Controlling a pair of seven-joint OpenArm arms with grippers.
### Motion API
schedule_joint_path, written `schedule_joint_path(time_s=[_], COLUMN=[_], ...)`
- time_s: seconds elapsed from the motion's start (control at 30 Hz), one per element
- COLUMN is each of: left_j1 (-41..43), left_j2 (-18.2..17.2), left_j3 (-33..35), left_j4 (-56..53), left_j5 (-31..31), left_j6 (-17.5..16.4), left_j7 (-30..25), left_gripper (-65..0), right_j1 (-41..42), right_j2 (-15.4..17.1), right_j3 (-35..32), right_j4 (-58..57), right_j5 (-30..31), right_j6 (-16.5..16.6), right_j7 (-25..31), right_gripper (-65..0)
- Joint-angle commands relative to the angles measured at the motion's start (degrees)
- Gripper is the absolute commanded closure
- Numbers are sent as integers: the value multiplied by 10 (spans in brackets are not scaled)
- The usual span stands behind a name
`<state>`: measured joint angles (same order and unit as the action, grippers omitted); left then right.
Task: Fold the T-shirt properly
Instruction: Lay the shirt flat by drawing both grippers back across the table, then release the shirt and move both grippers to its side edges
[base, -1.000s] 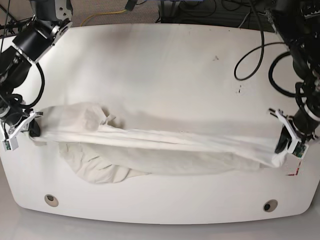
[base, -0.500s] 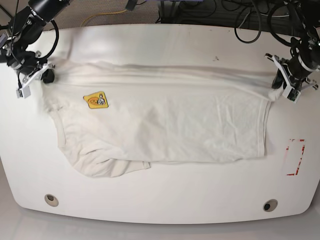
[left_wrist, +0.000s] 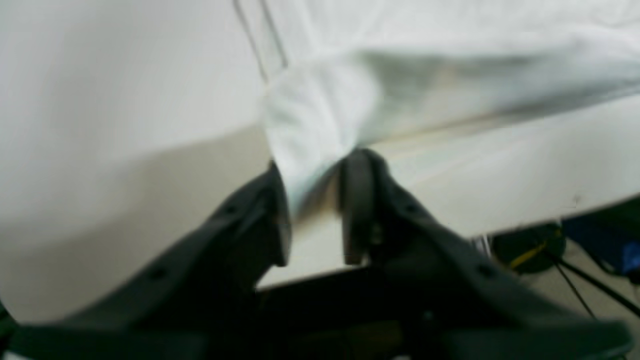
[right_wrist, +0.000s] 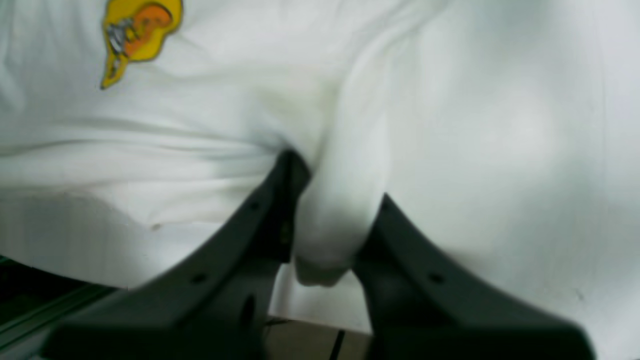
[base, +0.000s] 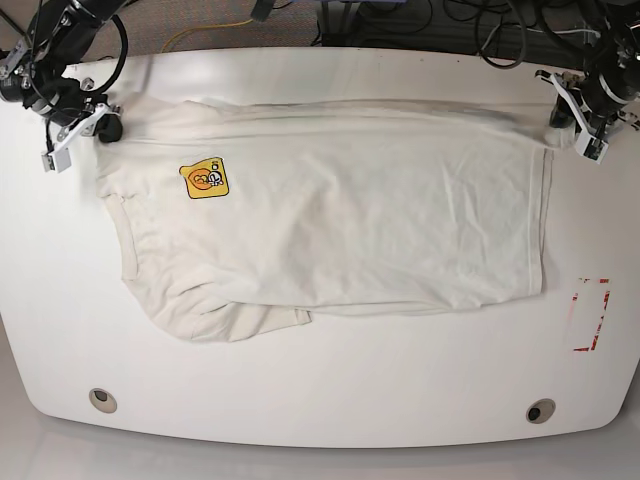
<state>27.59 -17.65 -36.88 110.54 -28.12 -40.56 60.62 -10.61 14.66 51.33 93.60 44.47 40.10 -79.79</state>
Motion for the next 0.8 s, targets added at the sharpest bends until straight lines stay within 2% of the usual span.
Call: schedule_joint_path(time_s=[0.0, 0.1, 0.2, 0.33, 0.47, 0.63, 0.77], left_j1=[9, 12, 10, -29, -43, -57, -87], left_j2=[-11, -12, -13, -15, -15, -16, -15], left_j3=[-4, -3, -3, -3, -14, -29, -32], left_j4=[7, 7, 10, 8, 8, 7, 7], left_j5=[2, 2, -1, -34, -99, -183, -203], left_j6=[6, 6, 6, 6, 6, 6, 6], left_j7=[-8, -8, -8, -5, -5, -5, -4], left_gripper=[-182, -239, -278, -310, -350, -354, -354], right_j1=[0, -16, -15, 2, 20, 78, 130], right_j2=[13, 13, 24, 35, 57, 65, 66], right_j3=[4, 4, 4, 4, 5, 1, -37], right_j4=[11, 11, 11, 11, 10, 8, 8], right_j5=[3, 4, 9, 5, -7, -55, -104], right_j6=[-1, -1, -1, -1, -1, -1, -1], right_j7=[10, 12, 12, 12, 15, 20, 20], right_gripper=[-68, -178, -344, -461, -482, -482, -482])
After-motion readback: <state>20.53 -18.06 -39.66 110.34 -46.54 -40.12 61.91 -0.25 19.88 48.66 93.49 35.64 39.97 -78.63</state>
